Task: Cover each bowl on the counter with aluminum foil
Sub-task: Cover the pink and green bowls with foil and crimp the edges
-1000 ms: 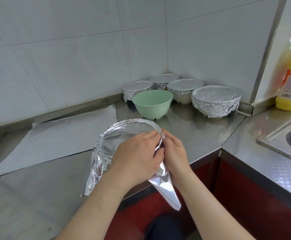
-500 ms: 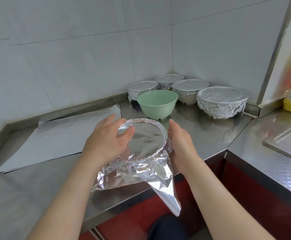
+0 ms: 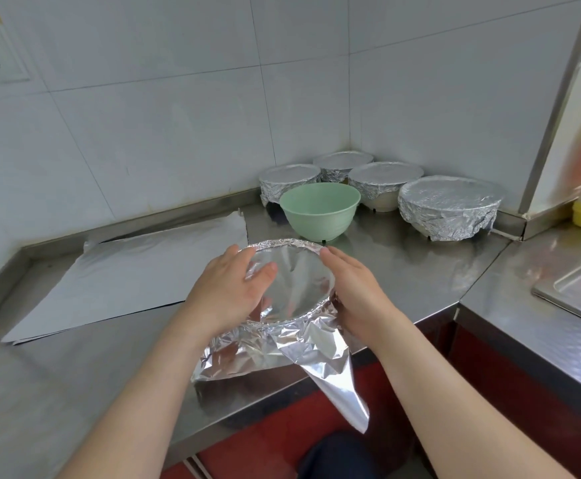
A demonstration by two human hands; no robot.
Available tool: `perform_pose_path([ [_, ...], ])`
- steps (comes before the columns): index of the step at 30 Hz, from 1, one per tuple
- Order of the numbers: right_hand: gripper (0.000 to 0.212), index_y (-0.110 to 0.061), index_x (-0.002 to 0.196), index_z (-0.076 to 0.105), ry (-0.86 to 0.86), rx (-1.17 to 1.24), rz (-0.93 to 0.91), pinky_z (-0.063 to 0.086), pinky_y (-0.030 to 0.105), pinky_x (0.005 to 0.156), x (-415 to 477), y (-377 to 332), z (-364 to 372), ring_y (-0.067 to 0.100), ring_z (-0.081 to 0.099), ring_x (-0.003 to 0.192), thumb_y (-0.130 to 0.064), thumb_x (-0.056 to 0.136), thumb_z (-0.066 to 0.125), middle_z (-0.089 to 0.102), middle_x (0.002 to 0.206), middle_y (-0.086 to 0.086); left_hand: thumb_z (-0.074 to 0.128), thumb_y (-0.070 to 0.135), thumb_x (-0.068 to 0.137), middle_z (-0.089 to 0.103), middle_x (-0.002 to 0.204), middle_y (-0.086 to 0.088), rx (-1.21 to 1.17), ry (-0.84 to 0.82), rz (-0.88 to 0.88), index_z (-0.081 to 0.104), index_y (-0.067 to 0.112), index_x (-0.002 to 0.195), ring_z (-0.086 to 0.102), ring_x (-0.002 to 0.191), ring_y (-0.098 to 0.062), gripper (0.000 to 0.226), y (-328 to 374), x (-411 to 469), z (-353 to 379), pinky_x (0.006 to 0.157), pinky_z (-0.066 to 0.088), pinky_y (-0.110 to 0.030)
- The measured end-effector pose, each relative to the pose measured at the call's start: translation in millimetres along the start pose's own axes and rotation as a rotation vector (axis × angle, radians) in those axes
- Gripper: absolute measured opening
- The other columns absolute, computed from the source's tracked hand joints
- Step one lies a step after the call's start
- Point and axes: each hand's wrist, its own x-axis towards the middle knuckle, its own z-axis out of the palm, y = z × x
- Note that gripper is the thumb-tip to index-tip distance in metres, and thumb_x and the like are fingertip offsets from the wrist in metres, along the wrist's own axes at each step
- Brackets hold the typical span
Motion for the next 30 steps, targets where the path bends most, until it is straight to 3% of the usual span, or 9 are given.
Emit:
perform_pose_path([
  [4,0.047,-0.014,0.131,0.053,0.039,-0.073,-0.051,0.038,0.038,0.107,8.8,-4.3,-4.7,0.019,0.052,0.120,-0.034,0.090,0.055,0.054,0.134,0.002,0.036,0.052,0.097,0.041,0.136,0.006,-0.012,0.001,0.019,0.040,0.018,0.140,0.035,0.132,-0.018,0.054,-0.8,3.0,1.7,0.097,0.028,-0.029],
  [8,0.049,-0.018,0.144,0.044,0.075,-0.220,-0.097,0.039,0.040,0.110,9.2,-0.6,1.4,0.019,0.050,0.128,-0.022,0.096,0.041,0.052,0.141,-0.003,0.037,0.052,0.097,0.035,0.147,0.002,0.022,-0.002,0.034,0.034,0.018,0.146,0.029,0.138,-0.018,0.059,1.5,4.4,4.2,0.106,0.024,-0.030],
  [12,0.056,-0.016,0.142,0.045,0.056,-0.193,-0.095,0.042,0.031,0.094,-2.3,1.6,2.0,0.010,0.054,0.100,-0.027,0.087,0.040,0.054,0.140,0.005,0.038,0.060,0.094,0.024,0.157,0.006,0.021,-0.028,0.050,0.027,0.024,0.150,0.024,0.143,-0.015,0.067,-7.7,12.7,5.9,0.114,0.023,-0.035],
  [16,0.027,-0.017,0.122,0.057,0.023,-0.124,-0.053,0.048,0.035,0.098,-8.3,-6.4,-11.3,0.016,0.062,0.106,-0.019,0.096,0.050,0.065,0.120,0.000,0.046,0.050,0.096,0.032,0.153,0.008,-0.117,-0.019,0.088,0.034,0.027,0.147,0.034,0.137,-0.010,0.057,-3.9,15.7,3.4,0.110,0.029,-0.031],
  [18,0.038,-0.010,0.123,0.061,0.054,-0.207,-0.059,0.045,0.039,0.102,2.0,-11.4,-20.5,0.024,0.061,0.114,-0.019,0.087,0.056,0.065,0.122,0.009,0.051,0.041,0.096,0.045,0.142,0.013,-0.187,0.043,0.139,0.045,0.028,0.140,0.044,0.124,-0.002,0.046,0.6,8.3,0.0,0.098,0.034,-0.019],
  [21,0.035,-0.002,0.100,0.072,-0.009,-0.344,-0.091,0.047,0.037,0.082,6.0,-21.3,-20.6,0.028,0.061,0.085,0.003,0.083,0.041,0.066,0.105,0.030,0.062,0.034,0.090,0.061,0.112,0.033,-0.277,0.152,0.271,0.068,0.031,0.115,0.050,0.103,0.018,0.025,2.6,-17.3,-2.2,0.084,0.032,0.001],
  [24,0.041,0.008,0.097,0.069,-0.038,-0.524,-0.143,0.050,0.041,0.071,12.2,-25.3,-16.6,0.036,0.059,0.069,0.013,0.078,0.032,0.065,0.084,0.034,0.074,0.034,0.079,0.065,0.100,0.028,-0.302,0.167,0.392,0.078,0.029,0.090,0.056,0.102,0.009,0.013,0.1,-45.1,-1.4,0.084,0.036,-0.001],
  [26,0.045,0.006,0.109,0.067,-0.026,-0.591,-0.164,0.047,0.033,0.063,18.7,-27.4,-13.1,0.025,0.056,0.059,0.012,0.080,0.032,0.065,0.074,0.022,0.079,0.031,0.074,0.067,0.093,0.020,-0.283,0.141,0.413,0.079,0.027,0.083,0.059,0.097,-0.001,0.009,-0.3,-51.8,0.6,0.082,0.040,-0.007],
  [30,0.044,-0.010,0.142,0.044,-0.011,-0.542,-0.122,0.044,0.012,0.074,21.1,-32.8,-7.5,0.012,0.054,0.098,-0.015,0.098,0.047,0.056,0.126,0.006,0.081,0.024,0.075,0.066,0.085,0.014,-0.288,0.177,0.418,0.079,0.028,0.080,0.060,0.087,-0.007,0.007,3.0,-53.1,11.2,0.075,0.044,-0.016],
])
